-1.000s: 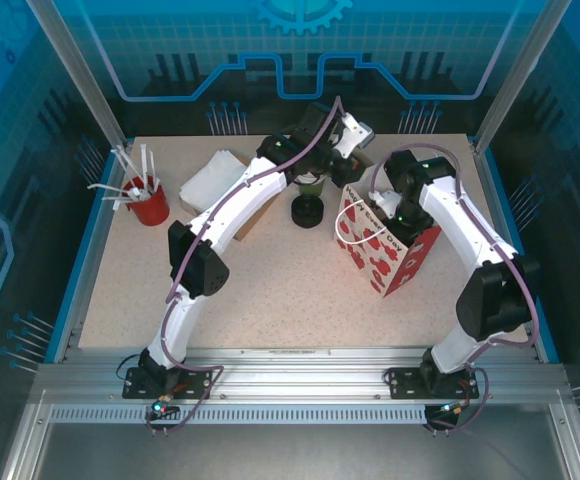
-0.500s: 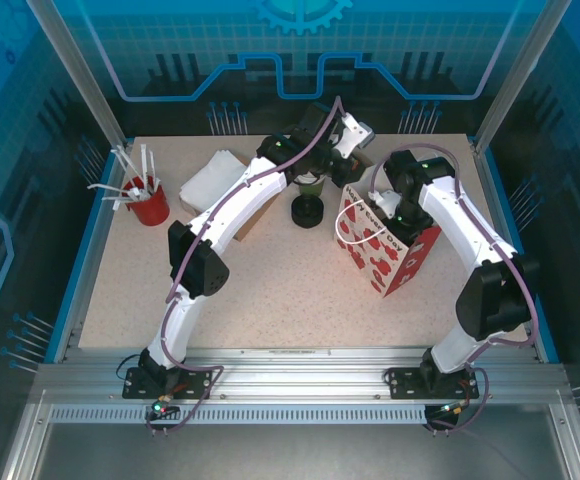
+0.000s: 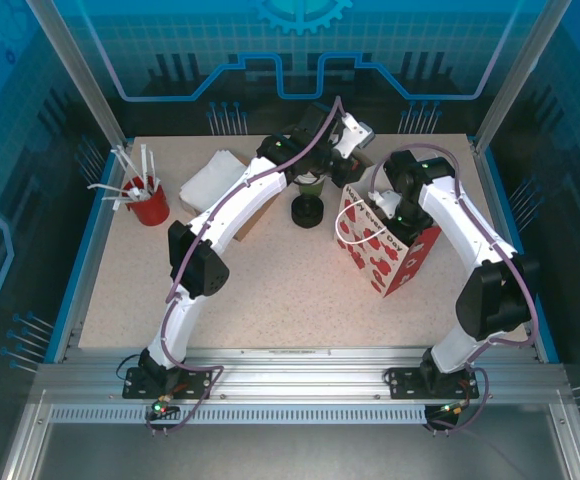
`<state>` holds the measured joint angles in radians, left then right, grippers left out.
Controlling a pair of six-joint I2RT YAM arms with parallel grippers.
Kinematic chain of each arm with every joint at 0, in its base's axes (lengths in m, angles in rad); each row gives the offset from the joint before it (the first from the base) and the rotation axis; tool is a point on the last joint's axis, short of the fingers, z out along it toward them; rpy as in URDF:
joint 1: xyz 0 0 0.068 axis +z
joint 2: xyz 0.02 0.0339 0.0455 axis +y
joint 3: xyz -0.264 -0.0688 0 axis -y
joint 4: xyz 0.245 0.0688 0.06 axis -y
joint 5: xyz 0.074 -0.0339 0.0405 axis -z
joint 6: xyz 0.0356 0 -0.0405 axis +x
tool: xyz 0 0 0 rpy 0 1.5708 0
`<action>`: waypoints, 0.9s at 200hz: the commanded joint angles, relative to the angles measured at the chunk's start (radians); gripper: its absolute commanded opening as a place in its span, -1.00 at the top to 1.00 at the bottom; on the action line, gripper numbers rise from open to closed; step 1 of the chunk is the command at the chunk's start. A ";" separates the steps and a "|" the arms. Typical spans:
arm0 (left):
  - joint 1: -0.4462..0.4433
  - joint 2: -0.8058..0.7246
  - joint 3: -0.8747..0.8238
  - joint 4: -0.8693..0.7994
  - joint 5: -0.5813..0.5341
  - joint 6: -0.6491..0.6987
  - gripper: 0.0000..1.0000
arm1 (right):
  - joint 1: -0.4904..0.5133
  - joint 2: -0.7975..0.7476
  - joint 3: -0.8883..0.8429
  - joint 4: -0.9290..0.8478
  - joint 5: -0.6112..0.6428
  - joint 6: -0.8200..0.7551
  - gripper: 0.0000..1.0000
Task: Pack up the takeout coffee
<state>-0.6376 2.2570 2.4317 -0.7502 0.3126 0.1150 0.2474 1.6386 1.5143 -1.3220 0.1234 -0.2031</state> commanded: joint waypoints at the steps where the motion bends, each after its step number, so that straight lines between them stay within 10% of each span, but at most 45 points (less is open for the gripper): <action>1: 0.004 -0.008 -0.026 -0.007 0.025 0.023 1.00 | -0.018 0.006 -0.008 0.003 0.002 0.001 0.36; 180: 0.005 -0.009 -0.033 -0.010 0.029 0.026 1.00 | -0.020 0.029 -0.001 0.007 0.018 0.005 0.36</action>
<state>-0.6373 2.2570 2.4199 -0.7353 0.3210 0.1150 0.2474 1.6512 1.5124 -1.3148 0.1276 -0.2031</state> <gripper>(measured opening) 0.061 0.609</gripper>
